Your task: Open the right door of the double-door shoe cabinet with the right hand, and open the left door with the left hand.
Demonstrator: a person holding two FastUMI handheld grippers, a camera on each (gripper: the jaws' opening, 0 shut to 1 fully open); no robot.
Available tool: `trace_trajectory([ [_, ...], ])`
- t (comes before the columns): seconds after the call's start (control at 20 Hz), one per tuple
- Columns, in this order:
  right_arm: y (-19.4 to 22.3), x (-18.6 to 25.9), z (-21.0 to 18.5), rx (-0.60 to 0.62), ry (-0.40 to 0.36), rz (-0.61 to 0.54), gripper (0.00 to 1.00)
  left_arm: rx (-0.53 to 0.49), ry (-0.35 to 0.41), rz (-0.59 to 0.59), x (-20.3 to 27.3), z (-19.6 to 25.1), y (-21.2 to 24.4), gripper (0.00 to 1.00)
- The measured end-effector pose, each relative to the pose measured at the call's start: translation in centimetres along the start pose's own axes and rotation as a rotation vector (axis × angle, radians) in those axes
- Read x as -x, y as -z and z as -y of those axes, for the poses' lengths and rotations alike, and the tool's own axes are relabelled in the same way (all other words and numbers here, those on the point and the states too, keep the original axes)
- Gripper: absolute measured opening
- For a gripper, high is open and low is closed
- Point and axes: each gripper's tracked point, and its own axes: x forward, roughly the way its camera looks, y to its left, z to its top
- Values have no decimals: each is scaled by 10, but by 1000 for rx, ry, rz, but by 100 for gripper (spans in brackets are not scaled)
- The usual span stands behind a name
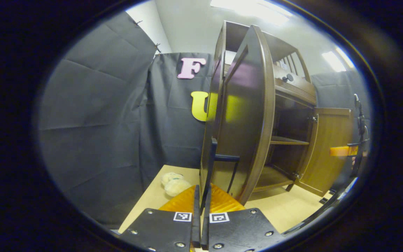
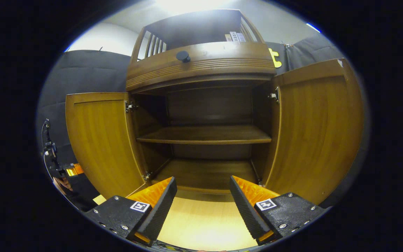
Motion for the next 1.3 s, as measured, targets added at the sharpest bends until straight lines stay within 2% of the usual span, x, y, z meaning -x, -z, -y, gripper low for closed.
trace_trajectory([
  [0.05,-3,0,1,-1,8,6,92,-10,4,1,1,0,0,2],
  [0.35,-21,-9,18,-16,63,40,92,5,-24,-4,10,-9,1,4],
  [0.4,-21,-10,21,-19,69,43,94,10,-42,3,15,-14,-1,2],
  [0.45,-21,-10,23,-23,78,44,92,6,-74,14,20,-20,-4,1],
  [0.5,-21,-11,28,-28,99,46,94,2,-113,27,29,-24,-3,1],
  [0.55,-21,-12,36,-30,132,49,92,2,-148,44,34,-28,-7,1],
  [0.65,-23,-12,49,-39,181,60,94,14,-192,74,40,-29,-15,1],
  [0.7,-26,-12,51,-56,186,69,92,20,-204,86,41,-29,-20,1],
  [0.8,-32,-8,55,-82,179,93,97,7,-221,111,45,-24,-29,3],
  [0.85,-34,-4,59,-83,175,101,94,0,-238,122,48,-23,-33,4],
  [0.95,-35,3,65,-81,159,108,94,3,-217,148,56,-4,-43,5],
  [1.1,-33,25,78,-75,140,107,94,-6,-211,169,61,18,-62,30],
  [1.15,-30,36,81,-74,135,99,94,-11,-231,166,64,25,-66,39],
  [1.2,-29,48,79,-63,112,104,92,-15,-248,169,66,40,-71,53],
  [1.3,-23,67,80,-31,77,110,94,-23,-295,187,72,64,-84,83],
])
